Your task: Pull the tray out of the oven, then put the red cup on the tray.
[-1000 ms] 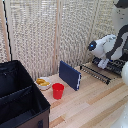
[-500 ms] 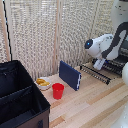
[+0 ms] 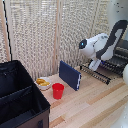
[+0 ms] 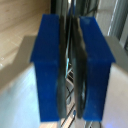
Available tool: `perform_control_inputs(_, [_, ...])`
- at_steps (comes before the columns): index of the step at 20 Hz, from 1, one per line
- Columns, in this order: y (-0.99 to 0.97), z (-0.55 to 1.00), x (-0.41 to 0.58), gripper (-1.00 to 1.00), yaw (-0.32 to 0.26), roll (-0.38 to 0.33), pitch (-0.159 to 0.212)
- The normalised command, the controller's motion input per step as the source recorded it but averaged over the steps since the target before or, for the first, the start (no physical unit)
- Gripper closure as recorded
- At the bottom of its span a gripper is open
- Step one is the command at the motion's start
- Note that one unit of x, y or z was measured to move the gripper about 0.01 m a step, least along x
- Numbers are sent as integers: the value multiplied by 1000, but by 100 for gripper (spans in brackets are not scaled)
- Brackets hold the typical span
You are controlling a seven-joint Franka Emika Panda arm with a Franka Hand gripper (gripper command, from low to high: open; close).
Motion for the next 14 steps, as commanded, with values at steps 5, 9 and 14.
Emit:
perform_control_inputs(5, [70, 2, 70, -100, 29, 83, 59])
perform_control_inputs(9, [97, 370, 16, -100, -19, 68, 3])
perform_control_inputs(14, [83, 782, 108, -100, -151, 41, -66])
